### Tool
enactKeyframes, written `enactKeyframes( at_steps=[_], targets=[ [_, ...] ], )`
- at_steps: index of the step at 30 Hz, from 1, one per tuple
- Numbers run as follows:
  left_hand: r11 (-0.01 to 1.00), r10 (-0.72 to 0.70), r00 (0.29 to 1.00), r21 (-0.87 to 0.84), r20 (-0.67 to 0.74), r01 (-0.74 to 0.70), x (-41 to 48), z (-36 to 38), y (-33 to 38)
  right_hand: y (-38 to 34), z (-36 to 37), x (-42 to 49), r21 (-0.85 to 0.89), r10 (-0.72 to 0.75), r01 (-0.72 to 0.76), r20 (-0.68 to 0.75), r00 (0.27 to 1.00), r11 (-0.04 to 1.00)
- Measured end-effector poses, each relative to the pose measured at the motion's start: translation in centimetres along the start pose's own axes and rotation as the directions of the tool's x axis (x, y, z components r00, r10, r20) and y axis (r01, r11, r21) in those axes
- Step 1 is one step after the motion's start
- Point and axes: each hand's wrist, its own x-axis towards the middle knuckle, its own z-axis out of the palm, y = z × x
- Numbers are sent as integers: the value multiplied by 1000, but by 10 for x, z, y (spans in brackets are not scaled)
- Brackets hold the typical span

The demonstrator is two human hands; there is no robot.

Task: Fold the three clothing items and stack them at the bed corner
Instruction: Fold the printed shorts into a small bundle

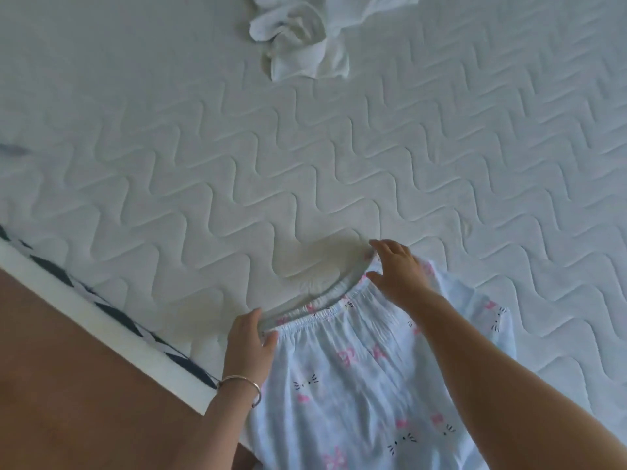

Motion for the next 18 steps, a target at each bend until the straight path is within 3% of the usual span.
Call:
enactKeyframes(
  at_steps=[4,9,11,14,18],
  targets=[
    [1000,-6,1000,3,-11,6,8,3,-3,6,13,18,-8,55,-55,3,998,998],
    [991,66,993,107,99,-77,9,-11,-2,12,3,15,-221,45,-28,76,996,975],
    [972,139,983,176,120,-159,7,-23,5,12,-11,5,-154,22,-15,47,999,988],
    [917,284,954,262,98,-300,2,-50,25,5,-47,-20,81,8,0,-103,995,997],
    [764,583,812,328,18,-556,-2,-105,64,-13,-108,-66,178,17,27,-237,971,984]
  ],
)
